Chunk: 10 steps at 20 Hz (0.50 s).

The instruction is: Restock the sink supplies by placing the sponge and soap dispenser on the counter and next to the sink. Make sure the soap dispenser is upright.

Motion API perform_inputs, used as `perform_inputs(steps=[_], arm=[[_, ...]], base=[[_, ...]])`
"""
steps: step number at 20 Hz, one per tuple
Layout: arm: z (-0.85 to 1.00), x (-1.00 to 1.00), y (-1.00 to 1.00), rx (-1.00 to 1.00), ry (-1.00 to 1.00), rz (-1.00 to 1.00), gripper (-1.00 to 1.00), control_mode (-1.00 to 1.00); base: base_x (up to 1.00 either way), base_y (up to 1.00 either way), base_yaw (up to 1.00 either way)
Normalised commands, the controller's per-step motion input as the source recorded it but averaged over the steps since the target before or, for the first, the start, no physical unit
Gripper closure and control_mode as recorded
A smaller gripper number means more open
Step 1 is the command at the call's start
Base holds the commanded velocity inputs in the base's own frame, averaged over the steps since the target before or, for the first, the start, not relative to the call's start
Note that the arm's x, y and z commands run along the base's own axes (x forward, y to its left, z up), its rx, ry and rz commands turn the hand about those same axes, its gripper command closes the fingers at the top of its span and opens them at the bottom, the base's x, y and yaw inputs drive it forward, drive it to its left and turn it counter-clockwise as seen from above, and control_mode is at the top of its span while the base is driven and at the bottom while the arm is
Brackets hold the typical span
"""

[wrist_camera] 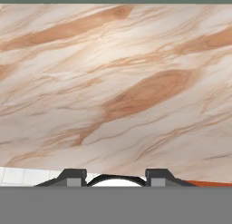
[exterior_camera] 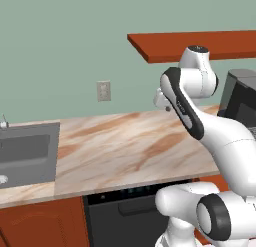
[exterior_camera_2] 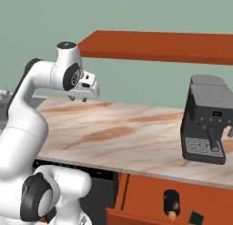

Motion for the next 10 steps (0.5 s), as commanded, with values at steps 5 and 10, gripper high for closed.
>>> perform_inputs(steps=[5, 10], arm=[[0.00, -0.06, 0.00, 0.00, -0.02, 0.00, -1.00, 1.00], [0.00, 0.00, 0.00, 0.00, 0.00, 0.00, -1.00, 1.00]], base=[[0.00, 0.00, 0.00], [-0.67, -0.01, -0.02]])
